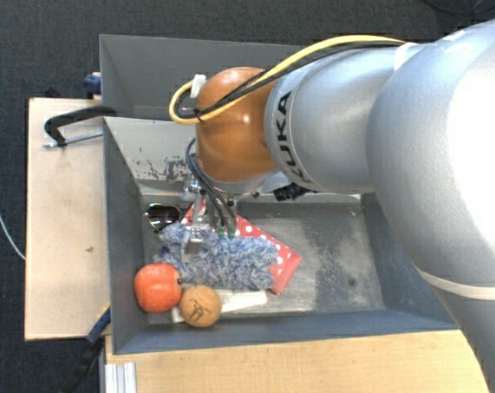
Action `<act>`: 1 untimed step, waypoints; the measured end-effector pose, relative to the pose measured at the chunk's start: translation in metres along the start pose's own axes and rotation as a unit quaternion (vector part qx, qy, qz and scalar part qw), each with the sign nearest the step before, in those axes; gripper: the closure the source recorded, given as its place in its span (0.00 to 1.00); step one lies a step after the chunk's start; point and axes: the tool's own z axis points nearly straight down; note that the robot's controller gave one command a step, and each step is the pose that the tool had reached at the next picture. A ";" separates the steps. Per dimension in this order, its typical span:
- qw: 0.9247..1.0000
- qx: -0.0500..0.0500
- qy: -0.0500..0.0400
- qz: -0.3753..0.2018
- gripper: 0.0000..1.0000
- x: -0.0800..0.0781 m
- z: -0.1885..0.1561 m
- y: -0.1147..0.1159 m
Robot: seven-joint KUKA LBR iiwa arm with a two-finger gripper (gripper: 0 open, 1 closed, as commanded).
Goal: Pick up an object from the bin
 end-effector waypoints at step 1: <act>1.000 -0.001 0.001 -0.019 0.00 0.003 0.047 -0.024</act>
Offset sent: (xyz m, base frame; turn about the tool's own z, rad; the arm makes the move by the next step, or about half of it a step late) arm -0.0117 -0.0212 -0.0633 0.3096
